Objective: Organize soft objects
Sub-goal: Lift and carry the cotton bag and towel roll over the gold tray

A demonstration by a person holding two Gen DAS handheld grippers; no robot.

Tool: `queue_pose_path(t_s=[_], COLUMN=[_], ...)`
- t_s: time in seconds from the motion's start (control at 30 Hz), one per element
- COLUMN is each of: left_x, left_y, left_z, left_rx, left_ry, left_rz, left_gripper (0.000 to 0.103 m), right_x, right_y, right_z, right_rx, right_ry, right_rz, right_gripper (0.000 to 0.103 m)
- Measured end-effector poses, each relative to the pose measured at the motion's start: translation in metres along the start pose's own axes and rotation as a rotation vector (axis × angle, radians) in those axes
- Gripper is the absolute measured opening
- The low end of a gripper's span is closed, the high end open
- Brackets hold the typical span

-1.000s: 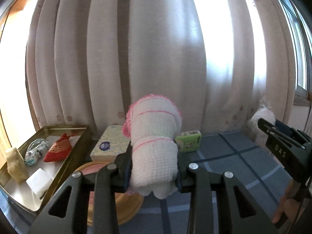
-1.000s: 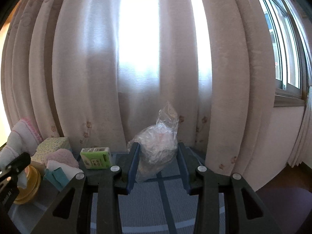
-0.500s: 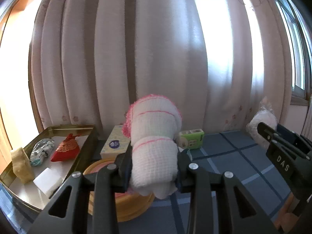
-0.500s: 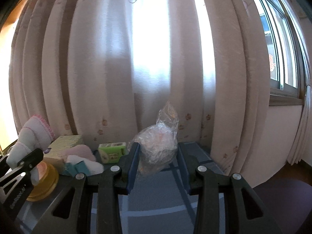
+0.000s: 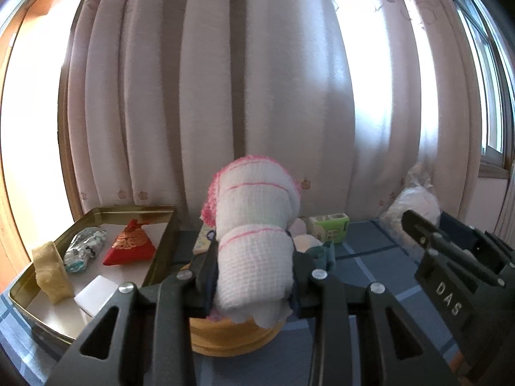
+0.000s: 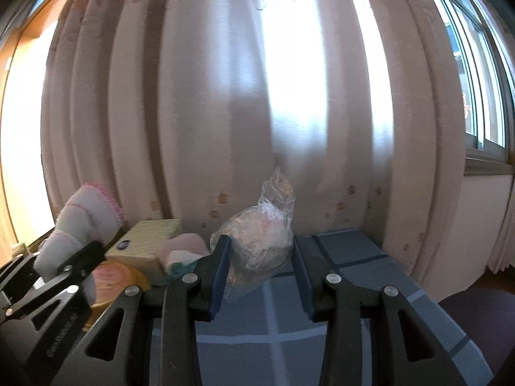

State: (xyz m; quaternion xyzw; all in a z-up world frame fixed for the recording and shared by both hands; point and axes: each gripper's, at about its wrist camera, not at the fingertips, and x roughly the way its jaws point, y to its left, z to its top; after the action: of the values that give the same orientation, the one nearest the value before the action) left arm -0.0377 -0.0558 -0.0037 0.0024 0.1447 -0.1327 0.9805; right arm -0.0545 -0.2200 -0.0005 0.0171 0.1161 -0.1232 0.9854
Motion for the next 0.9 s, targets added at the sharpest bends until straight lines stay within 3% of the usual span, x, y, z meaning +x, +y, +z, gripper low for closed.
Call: queue_pose_path(t_s=[0.4, 0.9], left_x=[-0.012, -0.021], left_y=[0.044, 0.12], left_z=[-0.002, -0.005], left_rx=[-0.042, -0.119], left_ry=[-0.014, -0.028], left_rz=[0.019, 0.107], left_gripper=[0.033, 0.033], right_x=[0.001, 0.01], right_y=[0.049, 0.122], right_z=[-0.006, -0.009], right_rx=[-0.04, -0.089], right_ry=[0.019, 0.021], right_rz=[0.089, 0.203], right_gripper=[0.041, 0.041])
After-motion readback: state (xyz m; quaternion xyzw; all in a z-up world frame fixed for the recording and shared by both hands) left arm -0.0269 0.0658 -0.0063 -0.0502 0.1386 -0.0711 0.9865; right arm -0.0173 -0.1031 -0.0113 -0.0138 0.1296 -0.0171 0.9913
